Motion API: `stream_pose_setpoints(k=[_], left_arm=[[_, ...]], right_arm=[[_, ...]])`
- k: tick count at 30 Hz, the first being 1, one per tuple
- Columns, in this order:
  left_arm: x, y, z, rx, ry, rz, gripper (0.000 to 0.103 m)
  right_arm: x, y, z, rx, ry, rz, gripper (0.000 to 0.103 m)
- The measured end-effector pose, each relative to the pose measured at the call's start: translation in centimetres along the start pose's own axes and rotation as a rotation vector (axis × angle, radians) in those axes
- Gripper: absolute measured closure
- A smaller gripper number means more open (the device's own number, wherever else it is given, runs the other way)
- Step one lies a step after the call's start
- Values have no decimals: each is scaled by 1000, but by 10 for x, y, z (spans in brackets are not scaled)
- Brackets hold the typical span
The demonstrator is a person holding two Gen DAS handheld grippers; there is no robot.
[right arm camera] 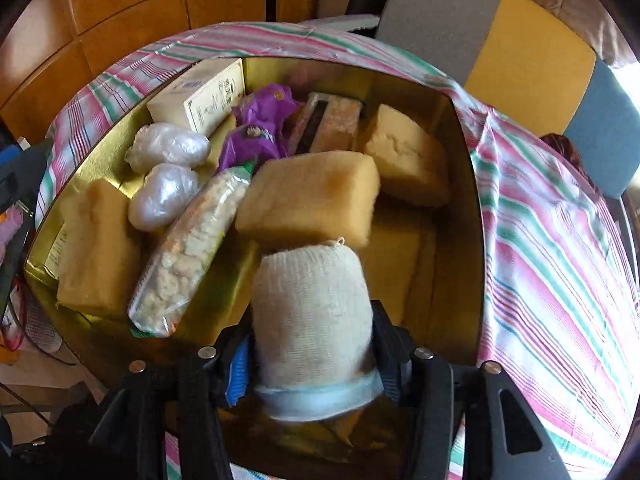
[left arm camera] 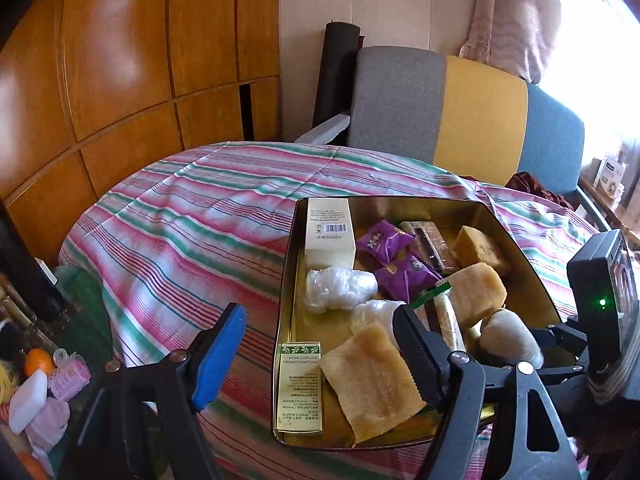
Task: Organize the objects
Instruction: 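Open the left tool to drop the packet in the tray while the right tool releases the knit roll, then withdraw both open tools from the tray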
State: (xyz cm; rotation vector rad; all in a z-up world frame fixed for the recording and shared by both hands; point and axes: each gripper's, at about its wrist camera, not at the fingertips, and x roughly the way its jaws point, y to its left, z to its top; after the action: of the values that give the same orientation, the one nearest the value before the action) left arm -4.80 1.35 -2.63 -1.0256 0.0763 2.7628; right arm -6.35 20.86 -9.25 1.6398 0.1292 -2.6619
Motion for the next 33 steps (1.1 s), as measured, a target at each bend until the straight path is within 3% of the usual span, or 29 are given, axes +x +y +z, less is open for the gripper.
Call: stream_pose_setpoints(k=[3, 10, 17, 23, 27, 33], left_arm=[[2, 1, 0, -4, 5, 3, 25], [3, 5, -1, -17, 8, 10, 21], [0, 4, -5, -18, 17, 27, 15], [-14, -9, -5, -14, -7, 0, 0], [-23, -21, -6, 7, -9, -28, 0], [-34, -32, -9, 23, -30, -8, 0]], right_arm=[[-1, 1, 0, 6, -6, 29, 38], [-27, -13, -2, 100, -87, 45, 37], [-64, -18, -15, 210, -192, -40, 36], [-91, -20, -28, 282, -270, -153, 36], [-101, -23, -38, 322, -303, -204, 36], [-104, -30, -40, 345, -316, -224, 36]])
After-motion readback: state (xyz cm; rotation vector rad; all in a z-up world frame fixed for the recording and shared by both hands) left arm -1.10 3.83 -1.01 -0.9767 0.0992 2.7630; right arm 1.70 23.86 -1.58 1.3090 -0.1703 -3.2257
